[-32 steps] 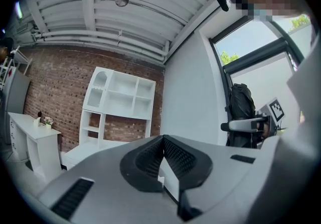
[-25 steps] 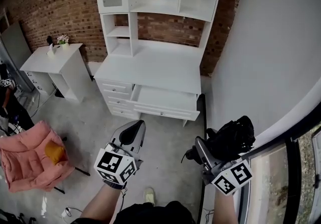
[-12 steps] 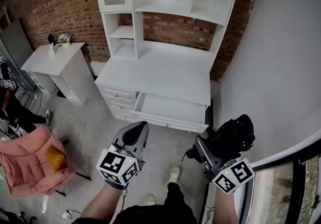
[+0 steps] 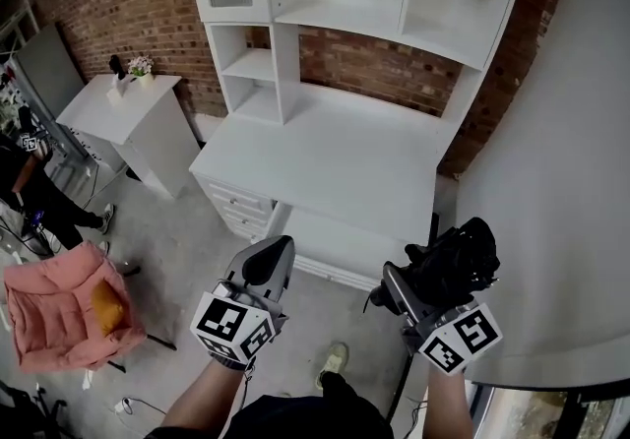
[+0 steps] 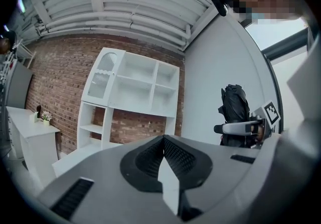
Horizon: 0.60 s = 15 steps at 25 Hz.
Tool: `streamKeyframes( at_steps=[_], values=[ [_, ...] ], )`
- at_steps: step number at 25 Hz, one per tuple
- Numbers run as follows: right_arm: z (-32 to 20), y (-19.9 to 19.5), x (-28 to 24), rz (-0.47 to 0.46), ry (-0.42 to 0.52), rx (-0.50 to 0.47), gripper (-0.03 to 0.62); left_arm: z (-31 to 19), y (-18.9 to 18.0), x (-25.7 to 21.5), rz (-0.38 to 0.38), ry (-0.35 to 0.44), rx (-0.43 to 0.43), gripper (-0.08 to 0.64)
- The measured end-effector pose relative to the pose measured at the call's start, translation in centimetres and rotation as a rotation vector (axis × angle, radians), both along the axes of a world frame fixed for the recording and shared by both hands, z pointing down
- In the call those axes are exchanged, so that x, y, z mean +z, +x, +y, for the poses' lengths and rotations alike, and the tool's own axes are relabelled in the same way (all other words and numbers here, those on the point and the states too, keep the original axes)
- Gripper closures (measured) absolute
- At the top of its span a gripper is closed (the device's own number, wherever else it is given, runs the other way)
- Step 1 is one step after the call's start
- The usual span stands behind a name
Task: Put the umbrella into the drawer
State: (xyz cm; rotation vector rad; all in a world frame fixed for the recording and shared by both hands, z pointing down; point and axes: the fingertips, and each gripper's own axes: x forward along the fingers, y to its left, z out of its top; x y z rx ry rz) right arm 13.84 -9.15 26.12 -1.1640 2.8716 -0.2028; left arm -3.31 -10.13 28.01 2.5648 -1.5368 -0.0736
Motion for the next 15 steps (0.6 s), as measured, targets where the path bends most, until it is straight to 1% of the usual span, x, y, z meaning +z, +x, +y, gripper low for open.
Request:
streamKeyframes(
  at_steps=[5, 9, 15],
  values=[
    [-5.8, 1.1, 1.0, 0.02, -0.016, -0.071, 0.416, -5.3, 1.4, -0.2, -0.006, 0.008, -0.048, 0.554],
    [-9.2, 1.0, 2.4, 0.03, -0.044, -0.12, 0.416, -8.4, 1.7, 0.2, -0.018, -0.008, -0.067, 0.554],
    [-12.8, -0.7, 6.1, 0.127, -0.075, -0.176, 0.416, -13.0, 1.1, 2.1, -0.024, -0.014, -0.056, 0.554]
  ],
)
